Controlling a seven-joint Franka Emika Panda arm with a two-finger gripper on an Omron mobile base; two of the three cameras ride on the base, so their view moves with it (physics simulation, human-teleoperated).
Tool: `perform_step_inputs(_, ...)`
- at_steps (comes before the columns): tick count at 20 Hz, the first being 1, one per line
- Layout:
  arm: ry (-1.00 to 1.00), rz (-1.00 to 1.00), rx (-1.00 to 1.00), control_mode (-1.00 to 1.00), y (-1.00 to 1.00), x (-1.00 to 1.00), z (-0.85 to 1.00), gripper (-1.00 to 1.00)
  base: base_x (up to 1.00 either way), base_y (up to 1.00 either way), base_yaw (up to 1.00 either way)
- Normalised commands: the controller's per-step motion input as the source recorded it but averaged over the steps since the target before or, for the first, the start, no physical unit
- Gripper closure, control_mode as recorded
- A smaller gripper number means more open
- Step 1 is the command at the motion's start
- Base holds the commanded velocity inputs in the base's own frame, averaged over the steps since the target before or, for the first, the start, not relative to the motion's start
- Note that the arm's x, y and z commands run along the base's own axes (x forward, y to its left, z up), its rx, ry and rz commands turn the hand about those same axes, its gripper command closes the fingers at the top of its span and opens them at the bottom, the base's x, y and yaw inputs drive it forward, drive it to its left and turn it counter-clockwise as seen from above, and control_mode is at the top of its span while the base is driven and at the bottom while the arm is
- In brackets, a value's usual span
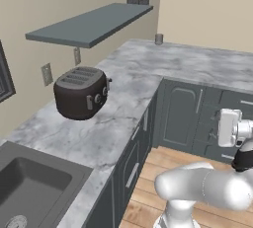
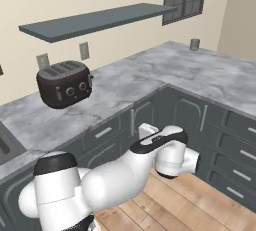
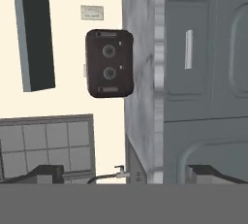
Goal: Take a straw from the drawer in front and place it inside the glass cup on the dining counter.
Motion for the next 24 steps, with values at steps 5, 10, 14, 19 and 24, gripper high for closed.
perform_step_inputs(5, 0.07, 0.0, 0.03, -1.0, 0.24, 0.2, -0.48, -1.0, 0.0, 0.0, 0.0)
perform_step_inputs(10, 0.03, 0.0, 0.0, -1.0, 0.27, 0.22, -0.28, -1.0, 0.0, 0.0, 0.0)
perform_step_inputs(14, 0.0, 0.0, 0.0, -1.0, 0.23, 0.24, -0.16, -1.0, 0.0, 0.0, 0.0)
perform_step_inputs(19, 0.0, 0.0, 0.0, -1.0, 0.22, 0.27, -0.16, -1.0, 0.0, 0.0, 0.0)
perform_step_inputs(24, 0.0, 0.0, 0.0, -1.0, 0.3, 0.25, -0.18, -1.0, 0.0, 0.0, 0.0)
